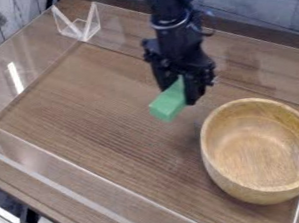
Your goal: Put green stick into wooden bowl
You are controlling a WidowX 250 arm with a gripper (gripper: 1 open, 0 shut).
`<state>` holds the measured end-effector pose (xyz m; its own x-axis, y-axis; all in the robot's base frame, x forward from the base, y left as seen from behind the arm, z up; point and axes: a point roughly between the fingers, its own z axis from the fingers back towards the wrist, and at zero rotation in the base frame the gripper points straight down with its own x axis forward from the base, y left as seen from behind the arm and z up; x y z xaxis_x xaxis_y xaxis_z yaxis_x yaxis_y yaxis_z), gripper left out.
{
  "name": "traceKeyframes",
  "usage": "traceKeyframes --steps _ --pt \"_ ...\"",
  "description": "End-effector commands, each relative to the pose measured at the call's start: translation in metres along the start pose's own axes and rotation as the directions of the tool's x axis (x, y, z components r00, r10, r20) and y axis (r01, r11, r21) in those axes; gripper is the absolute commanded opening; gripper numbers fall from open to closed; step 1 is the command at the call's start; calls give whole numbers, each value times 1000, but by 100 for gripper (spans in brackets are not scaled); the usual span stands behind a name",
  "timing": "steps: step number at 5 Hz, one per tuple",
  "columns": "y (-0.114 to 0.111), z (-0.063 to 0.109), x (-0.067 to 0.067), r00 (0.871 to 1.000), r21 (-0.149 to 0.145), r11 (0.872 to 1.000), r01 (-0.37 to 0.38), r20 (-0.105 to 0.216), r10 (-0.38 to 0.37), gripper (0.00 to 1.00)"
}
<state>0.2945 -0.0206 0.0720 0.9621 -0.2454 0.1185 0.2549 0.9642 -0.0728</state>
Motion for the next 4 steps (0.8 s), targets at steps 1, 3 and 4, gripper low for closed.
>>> traceKeyframes --steps 1,3,4 --pt "-14 19 8 998 13 999 -41 55 40 0" --pt "-17 24 1 994 19 996 -84 66 82 0" --pt "-9 21 0 993 22 995 -94 68 92 0"
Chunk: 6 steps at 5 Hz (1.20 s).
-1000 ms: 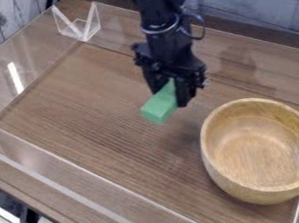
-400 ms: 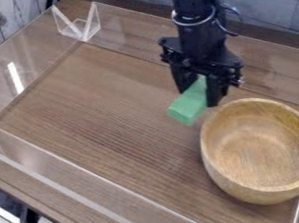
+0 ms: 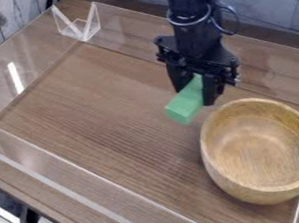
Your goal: Put green stick into wooden bowl
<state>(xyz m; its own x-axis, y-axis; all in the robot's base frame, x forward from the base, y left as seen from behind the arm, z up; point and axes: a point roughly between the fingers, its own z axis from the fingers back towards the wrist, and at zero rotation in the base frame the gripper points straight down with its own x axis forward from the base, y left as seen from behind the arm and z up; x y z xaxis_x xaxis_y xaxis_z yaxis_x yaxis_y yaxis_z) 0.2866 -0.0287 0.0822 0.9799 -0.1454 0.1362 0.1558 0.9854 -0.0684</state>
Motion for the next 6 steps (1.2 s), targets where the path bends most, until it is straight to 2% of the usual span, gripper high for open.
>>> traceKeyframes --steps 1,3,4,5,6 --pt "3 22 6 999 6 1000 14 45 -15 0" --pt "3 41 14 999 9 1000 2 50 -2 0" --pt "-25 31 9 996 14 998 -69 49 68 0" --pt "-65 15 8 992 14 993 -116 46 116 0" --pt "-98 -5 8 994 9 995 -103 34 103 0"
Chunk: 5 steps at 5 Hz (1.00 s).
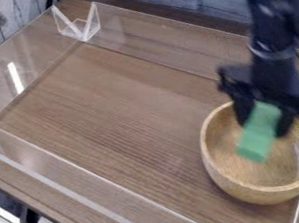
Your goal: Put green stick into wooden bowl
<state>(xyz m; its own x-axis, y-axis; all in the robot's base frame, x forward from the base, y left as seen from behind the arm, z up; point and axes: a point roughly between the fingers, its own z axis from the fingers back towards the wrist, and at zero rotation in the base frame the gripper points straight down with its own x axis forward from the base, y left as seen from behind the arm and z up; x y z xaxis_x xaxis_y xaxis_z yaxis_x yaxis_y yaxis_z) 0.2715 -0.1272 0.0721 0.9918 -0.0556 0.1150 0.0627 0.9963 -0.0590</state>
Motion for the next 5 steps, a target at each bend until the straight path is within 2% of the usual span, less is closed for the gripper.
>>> traceKeyframes --steps 1,3,5 --pt "-9 4 11 999 -14 1000 -25 43 26 0" --pt "-14 19 -6 999 -18 999 26 43 -25 0" --pt "-10 29 3 998 -21 999 36 48 -35 0"
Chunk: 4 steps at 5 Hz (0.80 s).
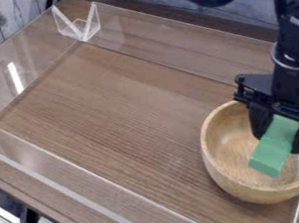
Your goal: Put green stick into wooden bowl
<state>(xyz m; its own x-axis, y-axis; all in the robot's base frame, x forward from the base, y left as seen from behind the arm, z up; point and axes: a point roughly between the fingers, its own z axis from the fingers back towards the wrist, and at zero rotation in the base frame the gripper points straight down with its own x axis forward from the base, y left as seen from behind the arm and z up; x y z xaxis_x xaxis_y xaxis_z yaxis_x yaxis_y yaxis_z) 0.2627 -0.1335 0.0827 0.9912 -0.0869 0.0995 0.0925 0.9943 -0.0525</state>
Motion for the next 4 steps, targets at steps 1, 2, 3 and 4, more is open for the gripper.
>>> traceKeyframes --steps 1,2,3,4 --pt "4 13 13 997 -24 1000 -16 71 18 0" --pt "10 6 15 996 -25 999 -38 74 40 0" --pt "11 7 16 992 -20 994 -105 75 106 0" --pt "10 6 17 983 -14 985 -169 75 170 0"
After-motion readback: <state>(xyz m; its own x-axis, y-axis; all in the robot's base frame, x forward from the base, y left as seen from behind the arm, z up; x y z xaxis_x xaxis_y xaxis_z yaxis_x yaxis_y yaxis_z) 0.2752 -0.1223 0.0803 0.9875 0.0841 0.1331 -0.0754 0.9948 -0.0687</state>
